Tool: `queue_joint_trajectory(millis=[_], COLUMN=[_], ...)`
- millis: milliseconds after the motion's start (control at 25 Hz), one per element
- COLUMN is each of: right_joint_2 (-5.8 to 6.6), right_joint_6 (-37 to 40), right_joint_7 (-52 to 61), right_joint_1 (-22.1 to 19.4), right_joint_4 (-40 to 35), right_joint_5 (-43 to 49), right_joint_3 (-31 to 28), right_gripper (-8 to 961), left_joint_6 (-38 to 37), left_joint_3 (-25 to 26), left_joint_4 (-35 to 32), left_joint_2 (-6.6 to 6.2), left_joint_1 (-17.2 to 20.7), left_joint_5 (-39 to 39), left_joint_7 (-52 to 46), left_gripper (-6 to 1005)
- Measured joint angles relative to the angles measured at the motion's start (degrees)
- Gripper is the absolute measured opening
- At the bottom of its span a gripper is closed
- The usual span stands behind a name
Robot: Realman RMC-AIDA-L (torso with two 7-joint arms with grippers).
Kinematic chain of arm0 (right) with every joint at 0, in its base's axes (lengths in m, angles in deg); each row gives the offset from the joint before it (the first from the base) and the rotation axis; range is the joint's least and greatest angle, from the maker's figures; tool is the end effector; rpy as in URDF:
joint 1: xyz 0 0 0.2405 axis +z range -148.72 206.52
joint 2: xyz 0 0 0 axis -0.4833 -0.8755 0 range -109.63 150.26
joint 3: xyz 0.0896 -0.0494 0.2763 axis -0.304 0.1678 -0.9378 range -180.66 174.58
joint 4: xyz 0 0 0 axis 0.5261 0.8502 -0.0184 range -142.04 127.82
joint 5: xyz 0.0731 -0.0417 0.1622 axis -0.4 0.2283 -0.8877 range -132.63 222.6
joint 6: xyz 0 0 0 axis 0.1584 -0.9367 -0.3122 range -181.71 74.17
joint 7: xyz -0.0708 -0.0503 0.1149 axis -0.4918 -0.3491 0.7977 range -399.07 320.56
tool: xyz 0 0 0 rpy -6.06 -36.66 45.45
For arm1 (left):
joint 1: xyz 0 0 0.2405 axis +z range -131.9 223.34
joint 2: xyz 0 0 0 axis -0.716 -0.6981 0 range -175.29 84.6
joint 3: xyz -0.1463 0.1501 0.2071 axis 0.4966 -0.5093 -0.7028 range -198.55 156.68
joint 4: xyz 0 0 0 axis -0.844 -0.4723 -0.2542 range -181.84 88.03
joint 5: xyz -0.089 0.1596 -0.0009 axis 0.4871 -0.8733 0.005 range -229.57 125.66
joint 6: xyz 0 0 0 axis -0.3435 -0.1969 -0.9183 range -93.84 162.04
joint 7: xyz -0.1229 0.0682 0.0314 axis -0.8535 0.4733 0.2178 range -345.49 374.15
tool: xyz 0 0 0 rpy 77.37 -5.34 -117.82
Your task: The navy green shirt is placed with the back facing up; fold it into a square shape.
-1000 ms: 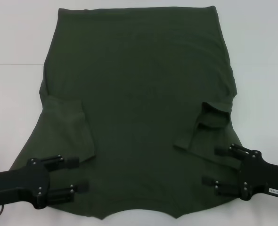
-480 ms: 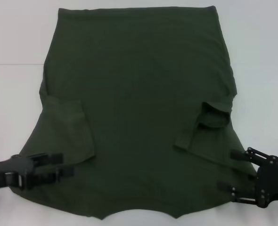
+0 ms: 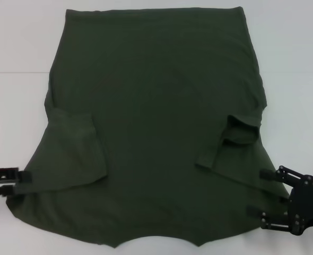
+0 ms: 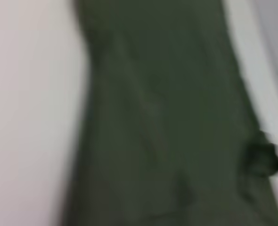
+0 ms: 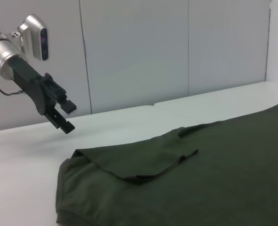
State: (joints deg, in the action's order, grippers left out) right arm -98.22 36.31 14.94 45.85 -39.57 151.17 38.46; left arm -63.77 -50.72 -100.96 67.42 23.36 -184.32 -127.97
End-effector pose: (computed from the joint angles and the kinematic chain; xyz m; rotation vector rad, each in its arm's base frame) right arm 0.3326 0.2542 -0.0225 -2.5974 0.3964 0.7007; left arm -0.3549 0.2855 0.0715 -2.0323 -1.9850 -0.4573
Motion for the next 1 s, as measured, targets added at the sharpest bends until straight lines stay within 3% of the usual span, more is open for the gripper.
queue_joint_trajectory(millis=[200,440,1000], right_joint_2=[-0.11,-0.21,-0.2], right_joint_6=[-0.2,-0.7,-1.5], right_joint_7=[0.0,0.0,-0.1], right_joint_1=[0.4,0.6,1.1], right_joint_4=[-0.1,-0.1,0.5], right_joint_5=[0.4,1.0,1.0], right_joint_3=[0.1,0.0,0.1], right_gripper=[941,941,941], left_joint_6=[3.4,5.7,10.3], left_joint_3=[-0.3,-0.4,-4.7], left_joint_4=[-2.0,-1.9,-1.5], left_joint_2=[0.89,2.41,2.11], left_joint_1=[-2.8,-5.4,-5.3], left_joint_5=[-10.9,-15.6,-17.0], left_joint_7=[-4.7,-4.6,-4.1], left_gripper=[739,735,723])
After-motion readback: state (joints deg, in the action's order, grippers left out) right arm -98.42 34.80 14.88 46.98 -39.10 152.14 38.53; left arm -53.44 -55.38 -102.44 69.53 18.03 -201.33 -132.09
